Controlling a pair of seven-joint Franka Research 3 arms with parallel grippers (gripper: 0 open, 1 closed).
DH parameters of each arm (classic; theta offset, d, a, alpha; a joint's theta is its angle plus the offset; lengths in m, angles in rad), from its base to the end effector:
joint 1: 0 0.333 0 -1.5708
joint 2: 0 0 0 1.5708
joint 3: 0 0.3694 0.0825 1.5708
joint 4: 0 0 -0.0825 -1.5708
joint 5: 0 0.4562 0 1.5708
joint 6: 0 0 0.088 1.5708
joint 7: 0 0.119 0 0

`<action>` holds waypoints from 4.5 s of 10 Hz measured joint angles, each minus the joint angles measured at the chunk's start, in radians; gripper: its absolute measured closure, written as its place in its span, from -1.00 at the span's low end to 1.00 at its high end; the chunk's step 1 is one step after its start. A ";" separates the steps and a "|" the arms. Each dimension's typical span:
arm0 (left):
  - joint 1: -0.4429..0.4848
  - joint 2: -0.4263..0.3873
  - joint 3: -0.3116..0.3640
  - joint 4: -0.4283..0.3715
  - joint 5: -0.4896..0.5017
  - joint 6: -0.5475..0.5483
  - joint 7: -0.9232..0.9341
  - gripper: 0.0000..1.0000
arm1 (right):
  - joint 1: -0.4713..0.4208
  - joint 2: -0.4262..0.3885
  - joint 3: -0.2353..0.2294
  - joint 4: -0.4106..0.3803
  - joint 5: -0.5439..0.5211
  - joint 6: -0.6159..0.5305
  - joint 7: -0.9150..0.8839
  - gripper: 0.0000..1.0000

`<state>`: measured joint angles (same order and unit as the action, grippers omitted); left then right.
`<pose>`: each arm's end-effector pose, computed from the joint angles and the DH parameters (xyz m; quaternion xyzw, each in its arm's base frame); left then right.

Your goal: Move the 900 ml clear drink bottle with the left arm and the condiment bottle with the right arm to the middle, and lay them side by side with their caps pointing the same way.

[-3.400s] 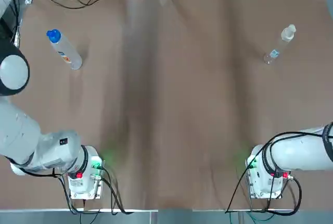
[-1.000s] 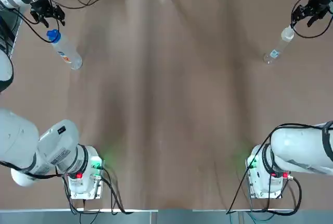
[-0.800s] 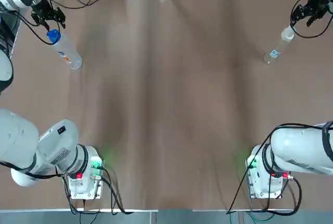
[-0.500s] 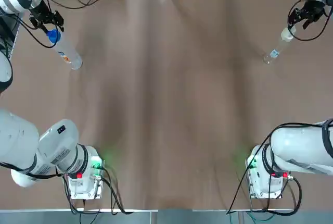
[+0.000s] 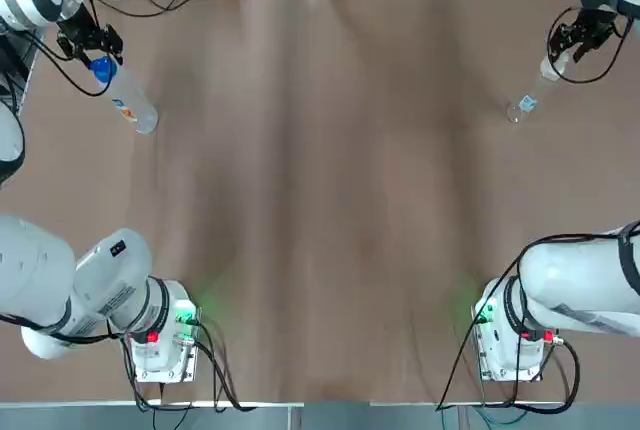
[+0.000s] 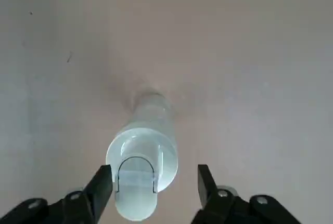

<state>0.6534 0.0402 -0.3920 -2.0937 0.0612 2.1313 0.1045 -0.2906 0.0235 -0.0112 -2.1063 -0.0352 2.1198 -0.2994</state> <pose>0.5925 0.1633 0.4077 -0.9979 -0.0623 0.0030 0.0180 0.5804 -0.1827 0.4085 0.9998 0.0081 -0.0092 0.0129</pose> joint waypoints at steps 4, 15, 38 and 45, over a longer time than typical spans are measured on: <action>0.009 0.000 0.001 -0.014 0.000 0.018 0.000 -1.00 | 0.000 0.000 0.000 0.000 0.004 0.000 0.003 -0.09; 0.004 -0.002 -0.142 0.092 -0.025 -0.025 -0.276 -0.42 | 0.004 0.011 0.014 0.002 0.011 -0.003 0.079 0.33; -0.625 0.355 -0.236 0.391 0.107 -0.096 -2.243 -0.42 | 0.801 0.334 0.039 0.571 0.062 -0.179 1.765 0.33; -0.622 0.357 -0.228 0.413 0.110 -0.102 -2.242 -0.99 | 1.011 0.463 0.039 0.693 0.061 -0.186 2.040 0.33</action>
<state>0.0313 0.3970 -0.6197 -1.6807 0.1712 2.0291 -2.1377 0.7205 0.4867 0.0279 -1.4128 0.0259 1.9342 1.7403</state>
